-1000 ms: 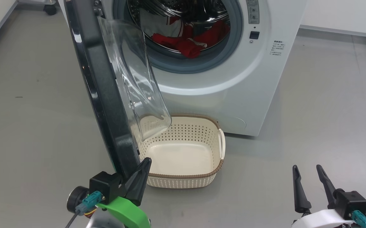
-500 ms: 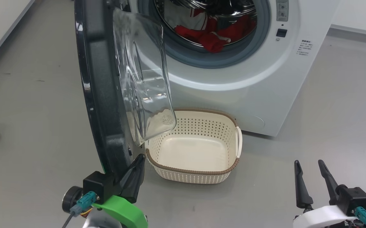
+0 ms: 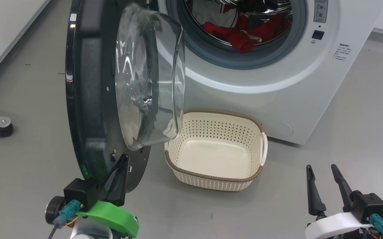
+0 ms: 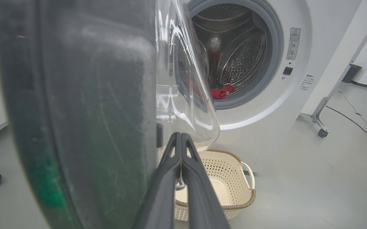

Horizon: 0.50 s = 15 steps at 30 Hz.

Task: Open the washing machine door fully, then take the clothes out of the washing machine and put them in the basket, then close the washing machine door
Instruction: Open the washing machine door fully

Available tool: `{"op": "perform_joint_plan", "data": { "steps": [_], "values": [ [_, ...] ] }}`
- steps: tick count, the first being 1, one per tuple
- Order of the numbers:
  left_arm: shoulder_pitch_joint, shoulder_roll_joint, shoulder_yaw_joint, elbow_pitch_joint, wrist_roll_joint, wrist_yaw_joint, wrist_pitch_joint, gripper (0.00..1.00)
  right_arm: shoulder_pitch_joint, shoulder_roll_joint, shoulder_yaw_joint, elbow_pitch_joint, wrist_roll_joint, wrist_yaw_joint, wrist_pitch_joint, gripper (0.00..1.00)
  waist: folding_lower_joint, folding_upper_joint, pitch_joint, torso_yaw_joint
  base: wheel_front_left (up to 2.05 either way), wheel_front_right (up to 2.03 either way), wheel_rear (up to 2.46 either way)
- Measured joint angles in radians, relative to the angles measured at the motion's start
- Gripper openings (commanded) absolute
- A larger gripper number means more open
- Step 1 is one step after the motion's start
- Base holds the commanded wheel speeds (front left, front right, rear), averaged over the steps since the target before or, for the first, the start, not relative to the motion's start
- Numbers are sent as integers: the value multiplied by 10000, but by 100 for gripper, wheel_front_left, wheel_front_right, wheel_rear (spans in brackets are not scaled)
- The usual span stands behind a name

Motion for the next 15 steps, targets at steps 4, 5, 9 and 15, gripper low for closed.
{"op": "perform_joint_plan", "data": {
  "steps": [4, 5, 9, 15],
  "values": [
    [-16, 15, 259, 38, -50, 75, -182, 0, -31, -4, 33, -6, -17, 2, 0, 100, 0, 0, 107, 50, 0, 0, 0],
    [-29, 25, 320, 65, -52, 79, -234, 0, -39, -4, 52, -10, -29, 2, 0, 100, 0, 0, 142, 54, 0, 0, 0],
    [-145, 84, 667, 219, -79, 119, -397, 0, -144, -4, 82, -13, -100, 15, 0, 100, 0, 0, 299, 49, 0, 0, 0],
    [-298, 161, 1126, 405, -249, 234, -640, 0, -249, -6, -50, -65, -268, 15, 0, 100, 0, 0, 551, 19, 0, 0, 0]
  ]
}}
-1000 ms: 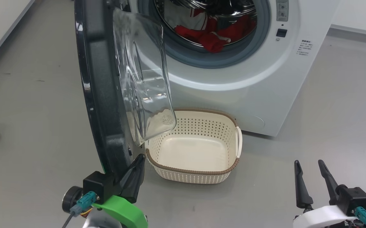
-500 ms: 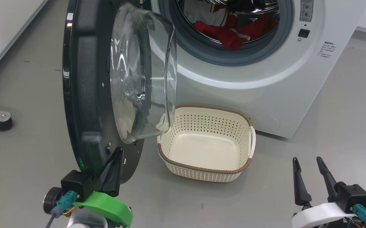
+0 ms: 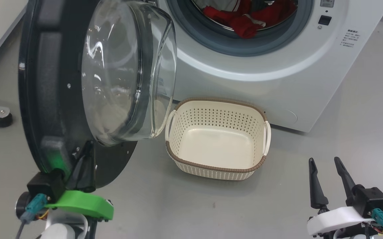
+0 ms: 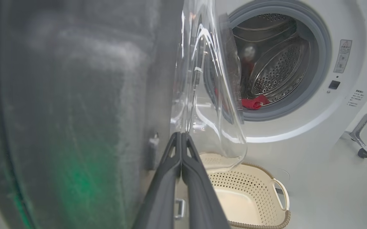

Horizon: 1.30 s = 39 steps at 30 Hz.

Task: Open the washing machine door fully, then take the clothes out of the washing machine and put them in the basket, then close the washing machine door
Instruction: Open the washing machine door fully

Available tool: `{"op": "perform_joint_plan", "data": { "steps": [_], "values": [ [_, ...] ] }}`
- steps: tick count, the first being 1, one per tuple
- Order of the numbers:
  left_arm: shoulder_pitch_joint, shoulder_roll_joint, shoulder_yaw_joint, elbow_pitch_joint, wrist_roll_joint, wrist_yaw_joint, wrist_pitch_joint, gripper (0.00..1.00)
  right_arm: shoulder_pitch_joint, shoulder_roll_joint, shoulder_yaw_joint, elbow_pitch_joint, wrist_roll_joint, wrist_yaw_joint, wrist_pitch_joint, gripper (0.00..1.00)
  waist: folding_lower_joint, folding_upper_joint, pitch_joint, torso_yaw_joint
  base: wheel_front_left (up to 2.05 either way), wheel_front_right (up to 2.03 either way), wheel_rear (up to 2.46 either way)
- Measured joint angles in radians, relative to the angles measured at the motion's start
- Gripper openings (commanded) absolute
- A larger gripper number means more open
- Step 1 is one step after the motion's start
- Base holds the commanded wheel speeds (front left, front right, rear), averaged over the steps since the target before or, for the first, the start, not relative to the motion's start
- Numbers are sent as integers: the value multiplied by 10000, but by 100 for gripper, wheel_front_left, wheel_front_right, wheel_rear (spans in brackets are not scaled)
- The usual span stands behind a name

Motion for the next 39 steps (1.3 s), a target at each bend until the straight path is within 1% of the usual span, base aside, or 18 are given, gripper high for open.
{"op": "perform_joint_plan", "data": {
  "steps": [6, 15, 25, 32, 39],
  "values": [
    [-715, 33, 602, 194, -257, 29, -408, 0, -285, -10, -282, -184, -198, -4, 0, 100, 0, 0, 447, -4, 0, 0, 0],
    [-1435, 184, 1432, 570, -466, 102, -717, 0, -658, -151, -523, -330, -370, -6, 0, 100, 0, 0, 1088, 20, 0, 0, 0],
    [-2210, 502, 2360, 1396, -978, 113, -871, 0, -1043, -238, -773, -339, -443, -13, 0, 100, 0, 0, 1655, 96, 0, 0, 0],
    [-2505, 675, 2748, 2036, -1060, 113, -951, 0, -1139, -244, -861, -301, -449, 0, 0, 100, 0, 0, 1755, 104, 0, 0, 0],
    [-2638, 725, 2757, 2374, -1057, 100, -1097, 0, -1250, -240, -894, -211, -546, 73, 0, 100, 0, -1, 1723, 90, 0, 0, 0]
  ]
}}
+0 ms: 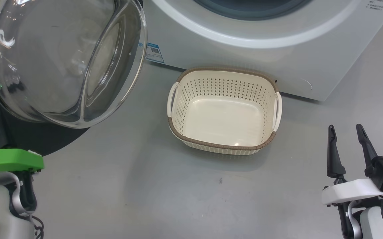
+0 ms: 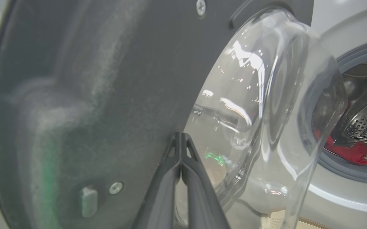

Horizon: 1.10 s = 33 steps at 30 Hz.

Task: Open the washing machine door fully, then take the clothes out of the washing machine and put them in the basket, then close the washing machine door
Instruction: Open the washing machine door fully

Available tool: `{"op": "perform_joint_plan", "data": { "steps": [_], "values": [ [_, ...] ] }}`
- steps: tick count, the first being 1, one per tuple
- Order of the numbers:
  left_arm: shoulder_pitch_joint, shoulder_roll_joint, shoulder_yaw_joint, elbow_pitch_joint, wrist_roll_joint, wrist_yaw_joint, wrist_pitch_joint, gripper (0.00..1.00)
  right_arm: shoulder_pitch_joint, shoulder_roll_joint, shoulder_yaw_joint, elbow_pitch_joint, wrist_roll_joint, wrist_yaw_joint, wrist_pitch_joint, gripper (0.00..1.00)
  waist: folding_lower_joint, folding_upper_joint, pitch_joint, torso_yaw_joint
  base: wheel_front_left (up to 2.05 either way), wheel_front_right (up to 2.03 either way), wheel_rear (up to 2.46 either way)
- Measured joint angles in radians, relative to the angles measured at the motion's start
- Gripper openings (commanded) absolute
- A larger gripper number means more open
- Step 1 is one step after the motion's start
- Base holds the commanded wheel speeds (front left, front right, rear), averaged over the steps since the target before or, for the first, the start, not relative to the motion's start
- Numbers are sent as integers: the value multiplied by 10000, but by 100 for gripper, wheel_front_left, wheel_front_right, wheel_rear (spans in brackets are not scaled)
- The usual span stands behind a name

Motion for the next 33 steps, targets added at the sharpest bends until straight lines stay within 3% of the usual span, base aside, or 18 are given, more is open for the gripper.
{"op": "perform_joint_plan", "data": {
  "steps": [11, 33],
  "values": [
    [340, -228, -343, -54, 372, -182, -27, 0, -35, 31, 36, 247, 0, 105, 0, 100, 0, 0, -420, -123, 0, 0, 0],
    [2912, -729, -1697, -1588, 1283, -401, -52, 0, 519, 178, 558, 740, 52, 370, 0, 100, 0, 0, -1798, -635, 0, 0, 0]
  ]
}}
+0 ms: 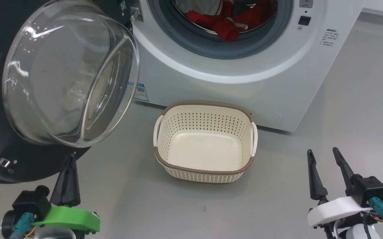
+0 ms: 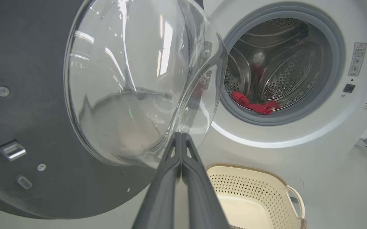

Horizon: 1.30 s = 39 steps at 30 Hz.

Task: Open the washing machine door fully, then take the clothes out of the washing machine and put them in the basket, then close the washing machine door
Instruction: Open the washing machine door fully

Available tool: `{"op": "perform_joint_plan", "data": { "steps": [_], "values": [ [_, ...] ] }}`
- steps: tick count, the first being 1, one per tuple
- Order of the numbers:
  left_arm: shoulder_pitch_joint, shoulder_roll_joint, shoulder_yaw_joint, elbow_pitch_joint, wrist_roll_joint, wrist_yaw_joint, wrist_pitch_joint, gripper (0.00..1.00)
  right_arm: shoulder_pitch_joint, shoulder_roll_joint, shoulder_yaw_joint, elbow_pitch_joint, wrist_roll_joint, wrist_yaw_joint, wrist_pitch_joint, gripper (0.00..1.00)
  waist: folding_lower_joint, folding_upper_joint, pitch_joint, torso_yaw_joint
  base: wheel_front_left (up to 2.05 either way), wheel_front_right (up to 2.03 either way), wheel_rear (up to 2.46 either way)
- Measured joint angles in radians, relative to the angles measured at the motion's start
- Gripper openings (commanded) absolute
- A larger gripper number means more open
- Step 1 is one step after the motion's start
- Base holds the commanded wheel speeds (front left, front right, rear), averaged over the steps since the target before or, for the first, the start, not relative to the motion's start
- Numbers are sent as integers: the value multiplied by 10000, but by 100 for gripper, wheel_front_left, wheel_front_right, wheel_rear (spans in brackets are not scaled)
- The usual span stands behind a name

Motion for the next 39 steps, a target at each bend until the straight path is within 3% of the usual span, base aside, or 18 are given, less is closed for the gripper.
{"op": "perform_joint_plan", "data": {
  "steps": [3, 5, 7, 8, 9, 10, 23, 39],
  "values": [
    [286, -77, -194, -161, -4, -88, 13, 0, 145, 8, 82, 13, 81, 0, 0, 100, 0, 0, -165, -179, 0, 0, 0],
    [469, -138, -311, -259, -27, -96, 52, 24, 221, 13, 188, 38, 88, 4, 0, 100, 0, 0, -256, -317, 0, 0, 0],
    [663, -144, -330, -326, -27, -96, 94, 42, 260, 25, 293, 44, 88, 13, 0, 100, 0, 0, -331, -471, 0, 0, 0],
    [746, -140, -330, -343, -25, -92, 130, 81, 270, 35, 316, 44, 90, 12, 0, 100, 0, 0, -363, -552, 0, 0, 0],
    [746, -140, -330, -343, -25, -92, 130, 96, 270, 35, 316, 44, 90, 12, 0, 100, 0, 0, -363, -552, 0, 0, 0],
    [865, -136, -362, -443, -23, -92, 136, 100, 303, 35, 351, 35, 174, 12, 0, 100, 0, 0, -423, -720, 0, 0, 0],
    [1145, -115, -593, -884, 104, -86, 324, 100, 392, 36, 826, -119, 453, -35, 0, 100, 0, 0, -642, -1783, 0, 0, 0],
    [1383, -77, -807, -1083, 125, -86, 581, 100, 802, 38, 924, -330, 709, -470, 0, 100, 0, 0, -848, -3042, 0, 0, 0]
  ]
}}
